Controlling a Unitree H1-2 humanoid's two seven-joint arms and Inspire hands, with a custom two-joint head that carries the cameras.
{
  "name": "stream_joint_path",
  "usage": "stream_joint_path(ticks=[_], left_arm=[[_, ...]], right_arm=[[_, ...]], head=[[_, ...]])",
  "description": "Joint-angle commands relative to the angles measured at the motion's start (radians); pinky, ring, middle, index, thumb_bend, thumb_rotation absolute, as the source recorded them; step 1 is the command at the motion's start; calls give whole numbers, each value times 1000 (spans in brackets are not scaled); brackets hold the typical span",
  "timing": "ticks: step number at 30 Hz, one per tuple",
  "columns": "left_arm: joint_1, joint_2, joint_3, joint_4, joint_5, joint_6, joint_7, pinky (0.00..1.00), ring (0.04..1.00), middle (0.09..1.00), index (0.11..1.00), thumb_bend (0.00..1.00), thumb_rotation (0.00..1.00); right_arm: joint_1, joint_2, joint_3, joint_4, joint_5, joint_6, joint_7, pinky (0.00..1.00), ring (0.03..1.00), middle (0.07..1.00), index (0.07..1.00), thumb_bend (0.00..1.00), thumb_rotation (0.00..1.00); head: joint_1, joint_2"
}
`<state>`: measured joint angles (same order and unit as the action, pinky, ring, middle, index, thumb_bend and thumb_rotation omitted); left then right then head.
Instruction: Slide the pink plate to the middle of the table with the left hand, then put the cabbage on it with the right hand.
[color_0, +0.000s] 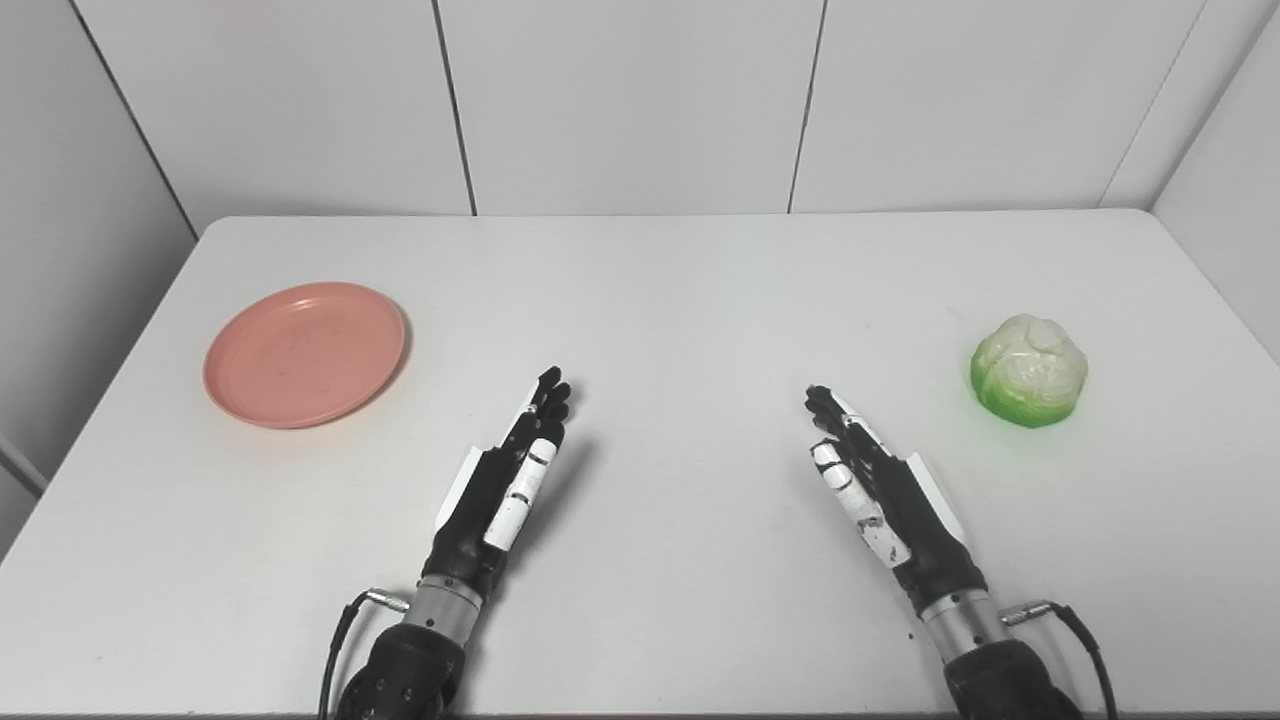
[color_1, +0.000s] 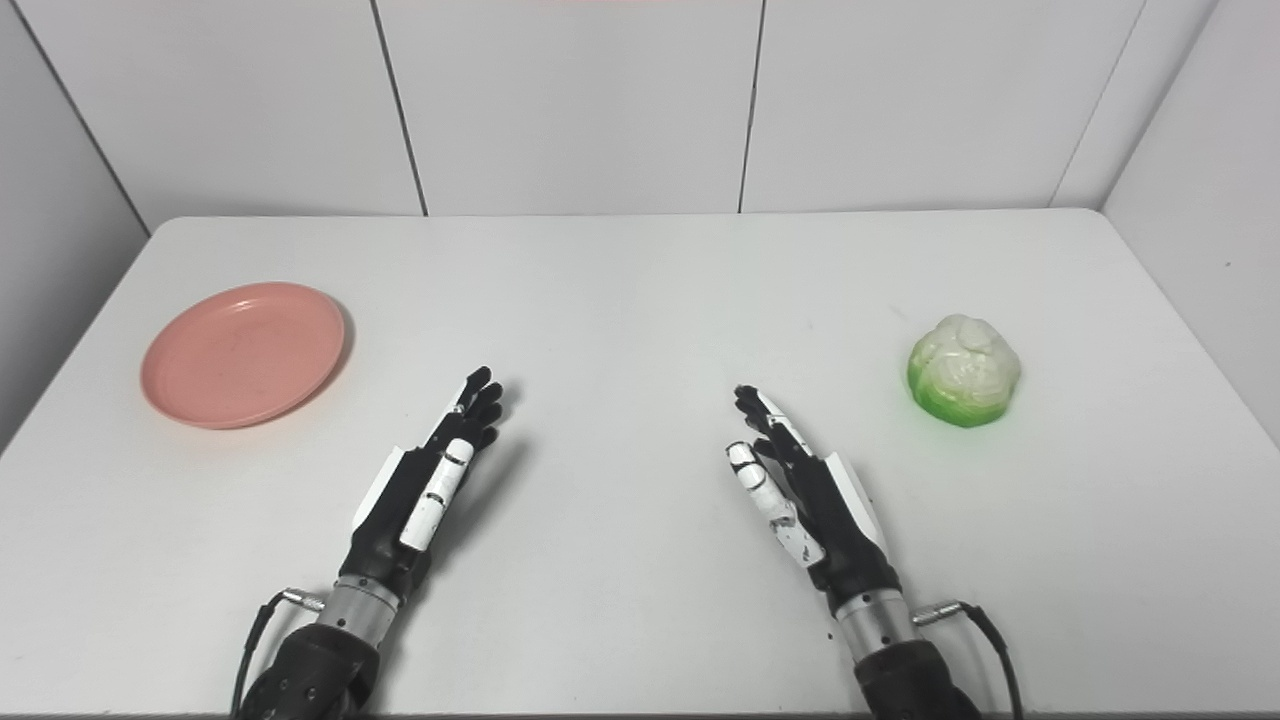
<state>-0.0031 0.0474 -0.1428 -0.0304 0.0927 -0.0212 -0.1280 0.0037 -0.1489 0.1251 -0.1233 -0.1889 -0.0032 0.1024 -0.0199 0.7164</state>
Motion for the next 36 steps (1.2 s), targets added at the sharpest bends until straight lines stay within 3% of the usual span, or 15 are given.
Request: stream_joint_path(ticks=[1,23,27,28,36], left_arm=[[15,-1,1,43,1,10,7,960,971,978,969,497,1000],[13,0,2,56,-1,-5,6,961,971,977,968,504,1000],[10,-6,0,67,1,-10,9,961,970,976,968,496,1000],[10,-10,-1,71,3,-10,12,961,969,975,968,496,1000],[3,-51,-18,122,34,-28,42,957,960,966,956,495,1000]], right_arm=[[-13,-1,1,1,9,0,9,891,925,920,915,374,1000],[-13,-5,1,11,18,-15,7,891,925,921,914,363,1000],[-13,-8,-1,19,17,-16,6,892,927,922,915,364,1000],[-14,-11,-1,26,12,-26,4,890,926,921,914,361,1000],[-15,-40,-15,94,22,-115,-3,869,913,914,907,370,1000]], head=[[0,2],[1,0],[31,-18],[73,-37],[194,-109]])
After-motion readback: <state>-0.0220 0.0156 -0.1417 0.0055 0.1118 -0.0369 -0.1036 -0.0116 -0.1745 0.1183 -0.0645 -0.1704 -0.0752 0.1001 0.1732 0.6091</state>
